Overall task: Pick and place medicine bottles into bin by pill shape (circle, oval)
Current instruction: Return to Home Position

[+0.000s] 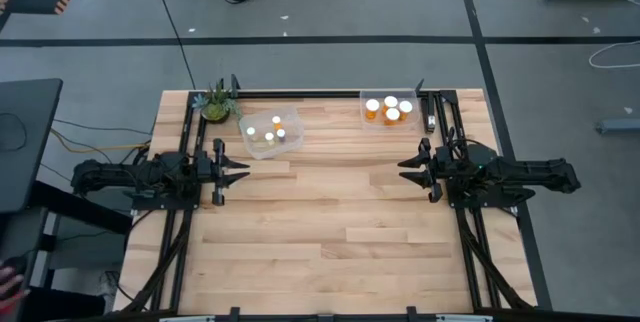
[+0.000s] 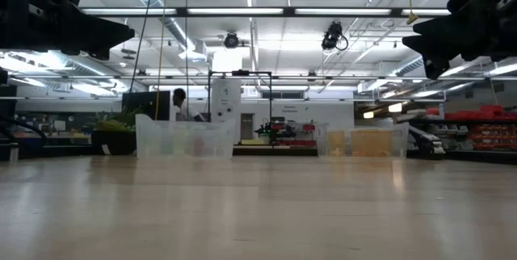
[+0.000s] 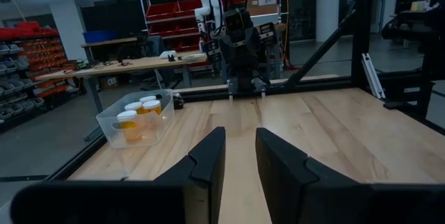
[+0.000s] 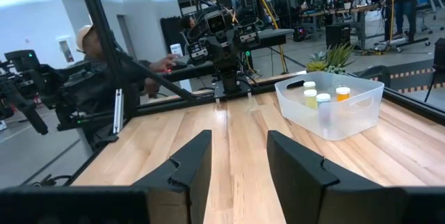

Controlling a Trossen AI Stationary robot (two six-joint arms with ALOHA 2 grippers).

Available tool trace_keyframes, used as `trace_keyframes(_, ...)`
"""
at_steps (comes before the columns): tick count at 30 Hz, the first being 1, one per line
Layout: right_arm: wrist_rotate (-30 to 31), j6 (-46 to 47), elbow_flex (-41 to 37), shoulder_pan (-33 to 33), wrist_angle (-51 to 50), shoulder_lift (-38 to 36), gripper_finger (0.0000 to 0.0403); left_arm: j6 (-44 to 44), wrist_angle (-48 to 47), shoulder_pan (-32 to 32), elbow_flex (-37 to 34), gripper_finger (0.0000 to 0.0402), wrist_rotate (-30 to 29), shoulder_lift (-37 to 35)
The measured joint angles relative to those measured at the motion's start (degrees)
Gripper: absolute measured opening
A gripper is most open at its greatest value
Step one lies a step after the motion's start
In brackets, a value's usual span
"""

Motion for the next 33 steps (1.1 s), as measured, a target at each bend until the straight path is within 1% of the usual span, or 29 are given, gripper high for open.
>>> trace_keyframes(15, 0.0, 0.0, 0.0, 0.0, 0.0, 0.0, 0.0147, 0.0, 0.0, 0.0, 0.0, 0.0094, 0.0, 0.0)
trace_keyframes(26, 0.0, 0.0, 0.0, 0.0, 0.0, 0.0, 0.0147, 0.0, 0.0, 0.0, 0.0, 0.0085, 0.0, 0.0)
trace_keyframes(33, 0.0, 0.0, 0.0, 0.0, 0.0, 0.0, 0.0147, 0.0, 0.0, 0.0, 0.0, 0.0091, 0.0, 0.0)
